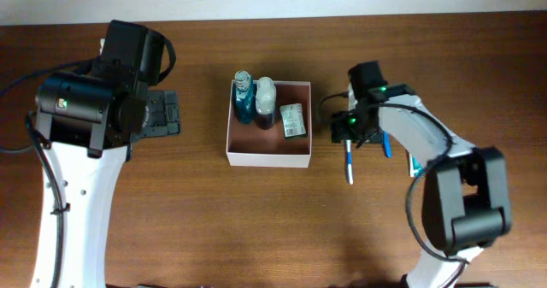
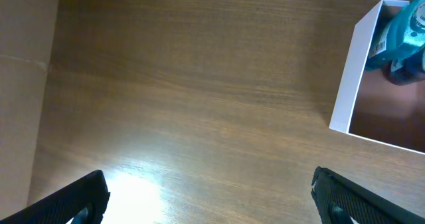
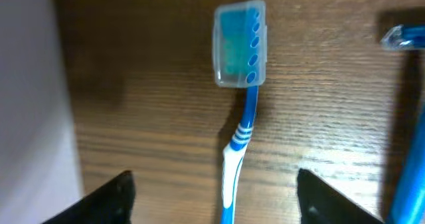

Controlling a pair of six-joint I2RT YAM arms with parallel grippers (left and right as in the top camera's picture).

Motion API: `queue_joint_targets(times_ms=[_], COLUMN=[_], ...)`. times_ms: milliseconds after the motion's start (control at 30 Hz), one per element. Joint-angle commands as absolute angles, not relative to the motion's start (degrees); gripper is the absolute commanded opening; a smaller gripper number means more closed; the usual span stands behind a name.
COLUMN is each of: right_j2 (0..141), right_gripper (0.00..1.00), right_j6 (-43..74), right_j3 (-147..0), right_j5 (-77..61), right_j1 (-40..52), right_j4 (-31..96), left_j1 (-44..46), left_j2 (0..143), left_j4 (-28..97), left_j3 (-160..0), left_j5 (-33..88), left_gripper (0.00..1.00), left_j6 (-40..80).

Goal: Pack container
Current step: 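Reach the right gripper down and grasp the blue toothbrush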

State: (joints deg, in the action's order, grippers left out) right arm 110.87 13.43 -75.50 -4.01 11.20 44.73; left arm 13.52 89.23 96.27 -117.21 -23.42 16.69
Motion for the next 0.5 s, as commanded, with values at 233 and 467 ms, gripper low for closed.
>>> queue_joint_targets(times_ms=[233,467], right_j2=[114.6,114.6], right_gripper=[0.49,0.19], right_j6=[17.9,19.0], right_j3=[-76.7,-75.2], right_j5=[-1.2,-0.8], right_j1=[11.6,11.7], right_j4=[45.9,47.6], left_j1=[13.3,13.3], left_j2=[88.4,88.4], left_j4=[96.3,96.3], left_j3=[-117.4,-117.4], left_j5=[-24.3,-24.3], left_gripper=[0.99,0.99], left_j6=[16.3,16.3])
